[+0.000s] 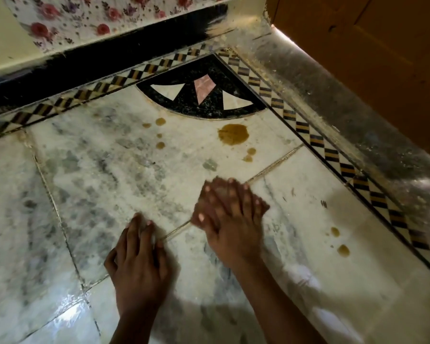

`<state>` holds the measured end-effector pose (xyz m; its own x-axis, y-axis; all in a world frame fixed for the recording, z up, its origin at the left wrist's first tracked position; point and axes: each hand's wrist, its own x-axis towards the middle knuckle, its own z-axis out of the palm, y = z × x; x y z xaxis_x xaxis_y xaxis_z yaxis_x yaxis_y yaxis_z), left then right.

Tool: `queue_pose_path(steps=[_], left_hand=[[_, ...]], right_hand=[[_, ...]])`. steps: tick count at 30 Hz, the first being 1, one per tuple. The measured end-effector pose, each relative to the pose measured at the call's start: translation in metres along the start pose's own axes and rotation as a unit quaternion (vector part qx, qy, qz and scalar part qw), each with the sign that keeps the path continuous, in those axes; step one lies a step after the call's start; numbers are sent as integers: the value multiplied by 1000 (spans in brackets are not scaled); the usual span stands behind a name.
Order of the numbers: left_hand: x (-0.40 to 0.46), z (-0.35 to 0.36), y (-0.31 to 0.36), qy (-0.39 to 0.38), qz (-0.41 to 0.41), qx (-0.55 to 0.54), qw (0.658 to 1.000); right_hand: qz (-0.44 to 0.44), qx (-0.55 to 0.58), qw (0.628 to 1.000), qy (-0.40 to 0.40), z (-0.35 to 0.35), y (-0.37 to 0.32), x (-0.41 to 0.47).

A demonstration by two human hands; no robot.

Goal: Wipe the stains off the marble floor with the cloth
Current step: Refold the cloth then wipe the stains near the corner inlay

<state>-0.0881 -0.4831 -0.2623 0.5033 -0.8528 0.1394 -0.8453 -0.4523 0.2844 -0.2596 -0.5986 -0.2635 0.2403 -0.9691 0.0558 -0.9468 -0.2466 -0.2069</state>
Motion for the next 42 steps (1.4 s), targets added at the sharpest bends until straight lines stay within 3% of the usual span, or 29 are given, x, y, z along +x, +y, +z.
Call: queue_pose_path(steps=[2,3,6,8,10,12,14,16,19,22,25,27,29,32,34,36,39,42], left_hand=[[1,-1,1,-9,0,1,1000],[1,-1,1,-14,-2,4,1000],[1,0,-1,-20,2,8,1000],[1,3,-3,-14,7,8,1000],[1,6,-5,-5,9,11,1000],[0,10,-6,3,12,16,1000],[0,9,-7,5,19,14,1000],[2,9,-7,5,15,13,1000],[0,10,-5,6,6,5,1000],[2,12,-7,3,14,3,1000],[1,13,-8,4,9,5,1000],[1,12,-7,5,14,4,1000],[1,11,-8,4,15,1,1000],[0,12,-6,-2,8,2,1000],[0,12,-6,-9,4,-5,1000],[0,13,-7,-20,3,-7,1000],[0,12,-6,-25,0,-9,1000],[0,11,-5,-30,1,-17,999]], right_hand=[[-49,-10,999,-7,-8,19,-41],[-29,-18,999,-11,-9,33,-49],[138,-21,990,3,0,40,-20],[198,11,980,3,12,16,21],[152,23,988,7,20,-11,47],[51,8,998,20,20,-26,37],[-50,-16,999,8,11,-17,-1],[-72,-22,997,-18,3,13,-35],[103,-24,994,-23,0,51,-29],[262,43,964,-9,13,23,28],[175,40,983,-41,20,-22,56],[69,11,997,-26,19,-33,36],[30,-12,999,-33,11,-27,-5],[139,-4,988,-67,0,-4,-19],[235,18,969,-74,4,-7,14],[277,45,956,-83,13,-25,56],[156,28,982,-103,20,-55,73],[-1,-16,997,-75,10,-50,20]])
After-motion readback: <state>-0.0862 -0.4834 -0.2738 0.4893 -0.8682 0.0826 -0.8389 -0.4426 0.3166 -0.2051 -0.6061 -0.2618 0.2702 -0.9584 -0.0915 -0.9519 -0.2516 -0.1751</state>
